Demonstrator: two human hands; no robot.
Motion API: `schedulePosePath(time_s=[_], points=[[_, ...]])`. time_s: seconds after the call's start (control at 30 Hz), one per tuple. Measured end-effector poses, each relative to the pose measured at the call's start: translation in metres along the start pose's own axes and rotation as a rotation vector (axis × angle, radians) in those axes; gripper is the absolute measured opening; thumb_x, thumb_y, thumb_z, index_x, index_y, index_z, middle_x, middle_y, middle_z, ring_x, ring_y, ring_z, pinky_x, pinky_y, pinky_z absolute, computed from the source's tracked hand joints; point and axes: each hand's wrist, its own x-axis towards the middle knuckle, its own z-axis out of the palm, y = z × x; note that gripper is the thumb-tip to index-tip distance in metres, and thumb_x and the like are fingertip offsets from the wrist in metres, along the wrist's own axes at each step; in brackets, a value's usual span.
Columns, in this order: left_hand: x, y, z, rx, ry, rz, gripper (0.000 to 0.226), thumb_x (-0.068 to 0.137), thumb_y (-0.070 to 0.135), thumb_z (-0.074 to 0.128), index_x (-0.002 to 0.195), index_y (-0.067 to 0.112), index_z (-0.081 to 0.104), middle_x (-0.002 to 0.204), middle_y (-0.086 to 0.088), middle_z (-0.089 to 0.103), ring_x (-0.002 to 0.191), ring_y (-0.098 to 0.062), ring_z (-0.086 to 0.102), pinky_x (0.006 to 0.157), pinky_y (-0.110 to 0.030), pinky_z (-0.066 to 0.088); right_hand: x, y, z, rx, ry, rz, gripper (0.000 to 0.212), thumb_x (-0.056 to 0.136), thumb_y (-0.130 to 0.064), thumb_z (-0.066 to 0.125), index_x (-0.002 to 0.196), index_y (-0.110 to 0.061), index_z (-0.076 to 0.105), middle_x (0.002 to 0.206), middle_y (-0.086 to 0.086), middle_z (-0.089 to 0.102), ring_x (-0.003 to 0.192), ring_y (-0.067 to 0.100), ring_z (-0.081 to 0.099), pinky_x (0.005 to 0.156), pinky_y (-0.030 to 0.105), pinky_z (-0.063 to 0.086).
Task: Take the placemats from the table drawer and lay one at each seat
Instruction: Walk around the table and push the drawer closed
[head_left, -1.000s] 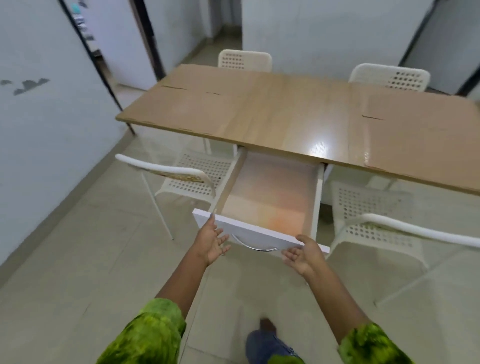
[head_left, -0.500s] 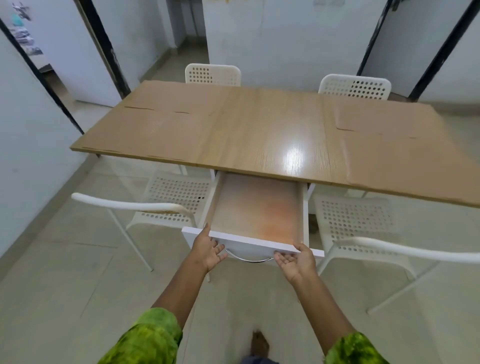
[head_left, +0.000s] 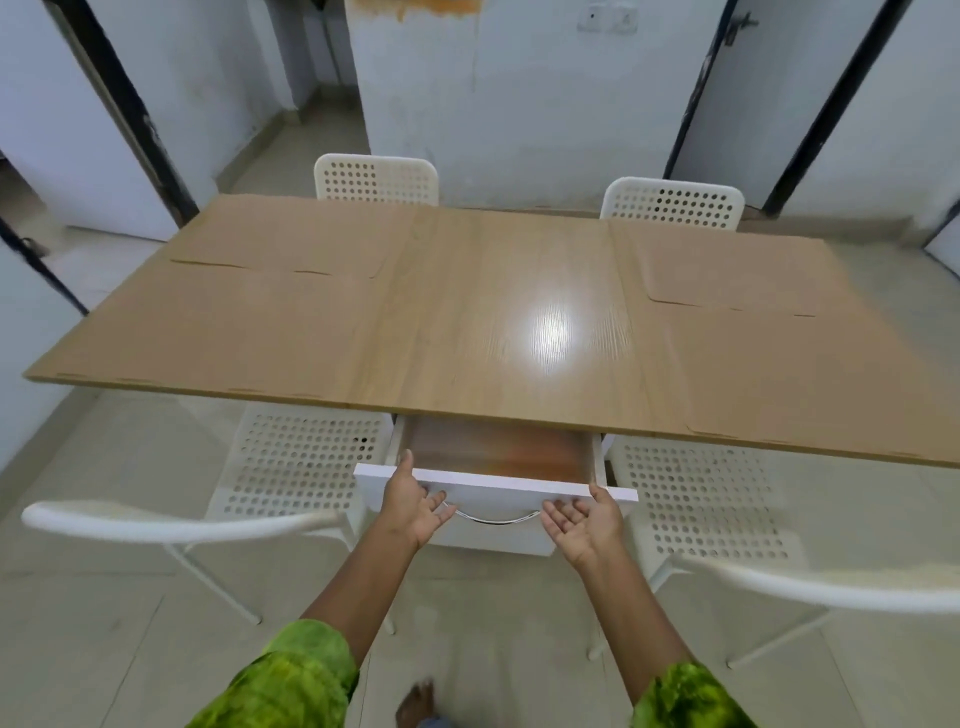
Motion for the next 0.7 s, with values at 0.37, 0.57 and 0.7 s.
schedulePosePath(time_s=[0.37, 0.57, 0.7], points=[[0.058, 0.059, 0.029, 0.075, -0.06, -0.016, 0.075, 0.095, 0.053, 0.029, 0.149, 0.006, 0.004, 0.159, -0.01, 0.007, 0.144, -0.028, 0.02, 0.113, -0.05, 0.024, 0.047, -0.023, 0.056, 0.103, -0.009, -0.077, 0.061, 0.097, -0.042, 0.032, 0.143, -0.001, 0.029, 0.146, 0.017, 0.038, 0.135, 0.032, 0.037, 0.109, 0.046, 0.03], [0.074, 0.07, 0.031, 0.042, -0.069, -0.032, 0.075, 0.095, 0.054, 0.025, 0.149, 0.005, 0.006, 0.158, -0.009, 0.014, 0.142, -0.024, 0.027, 0.114, -0.05, 0.022, 0.062, -0.034, 0.068, 0.134, 0.002, -0.093, 0.067, 0.092, -0.054, 0.034, 0.134, -0.002, 0.039, 0.128, 0.017, 0.049, 0.117, 0.029, 0.046, 0.101, 0.046, 0.035], [0.079, 0.071, 0.029, 0.03, -0.066, -0.043, 0.074, 0.095, 0.054, 0.027, 0.149, 0.006, 0.008, 0.157, -0.01, 0.017, 0.14, -0.025, 0.029, 0.113, -0.049, 0.023, 0.064, -0.032, 0.066, 0.14, 0.002, -0.088, 0.059, 0.091, -0.055, 0.035, 0.12, -0.004, 0.044, 0.137, 0.017, 0.047, 0.115, 0.028, 0.045, 0.103, 0.047, 0.035]])
